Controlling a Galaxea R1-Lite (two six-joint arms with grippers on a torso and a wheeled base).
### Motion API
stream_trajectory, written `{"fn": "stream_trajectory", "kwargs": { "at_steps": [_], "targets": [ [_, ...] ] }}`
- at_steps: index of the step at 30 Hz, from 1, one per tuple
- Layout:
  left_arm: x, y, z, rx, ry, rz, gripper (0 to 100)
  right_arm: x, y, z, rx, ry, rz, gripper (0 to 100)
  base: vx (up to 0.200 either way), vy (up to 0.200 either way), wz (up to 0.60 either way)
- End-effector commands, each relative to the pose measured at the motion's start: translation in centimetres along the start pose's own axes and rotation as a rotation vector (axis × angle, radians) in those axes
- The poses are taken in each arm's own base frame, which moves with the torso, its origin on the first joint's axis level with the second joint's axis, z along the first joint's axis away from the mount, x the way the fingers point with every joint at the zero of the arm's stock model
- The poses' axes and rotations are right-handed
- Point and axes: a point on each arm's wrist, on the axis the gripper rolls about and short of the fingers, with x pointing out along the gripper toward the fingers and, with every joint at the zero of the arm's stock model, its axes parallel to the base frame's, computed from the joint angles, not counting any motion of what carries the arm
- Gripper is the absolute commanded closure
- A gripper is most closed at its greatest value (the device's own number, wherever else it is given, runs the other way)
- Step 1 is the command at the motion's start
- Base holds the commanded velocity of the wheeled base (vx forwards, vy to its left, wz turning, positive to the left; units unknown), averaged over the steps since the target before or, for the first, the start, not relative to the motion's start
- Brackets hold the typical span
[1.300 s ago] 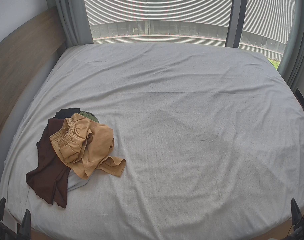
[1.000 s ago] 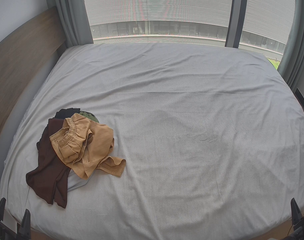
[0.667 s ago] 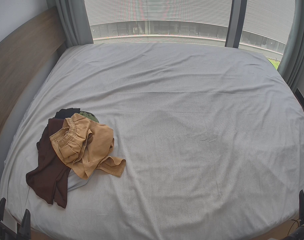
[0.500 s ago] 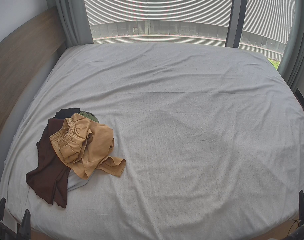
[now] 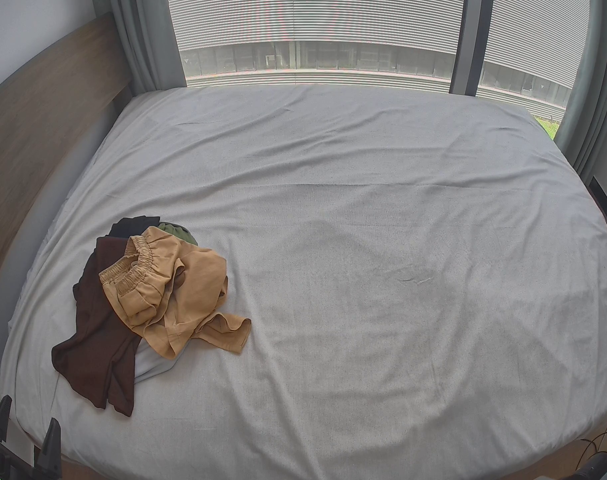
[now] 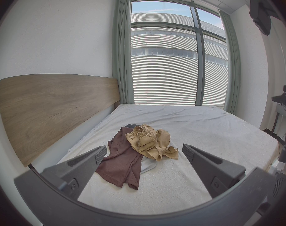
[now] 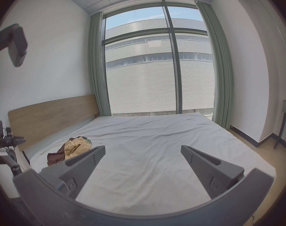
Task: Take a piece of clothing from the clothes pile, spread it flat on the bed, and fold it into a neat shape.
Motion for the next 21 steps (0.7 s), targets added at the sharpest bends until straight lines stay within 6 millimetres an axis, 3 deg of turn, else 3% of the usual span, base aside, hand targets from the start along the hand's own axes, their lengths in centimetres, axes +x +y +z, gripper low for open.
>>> {"fn": "stream_trajectory", "kwargs": {
  "at_steps": [1, 12, 21],
  "targets": [
    [0.0, 0.0, -0.5, 0.000, 0.006, 0.001, 0, 4.1, 0.0, 1.6, 0.047, 0.093, 0.044, 0, 0.000, 0.000, 0.00],
    [0.1, 0.0, -0.5, 0.000, 0.008, 0.000, 0, 9.5, 0.7, 3.7, 0.294, 0.201, 0.158, 0, 0.000, 0.000, 0.00],
    [0.0, 0.0, -0.5, 0.000, 0.006, 0.000, 0, 13.7, 1.0, 4.0, 0.316, 0.237, 0.174, 0, 0.000, 0.000, 0.00]
  ]
}}
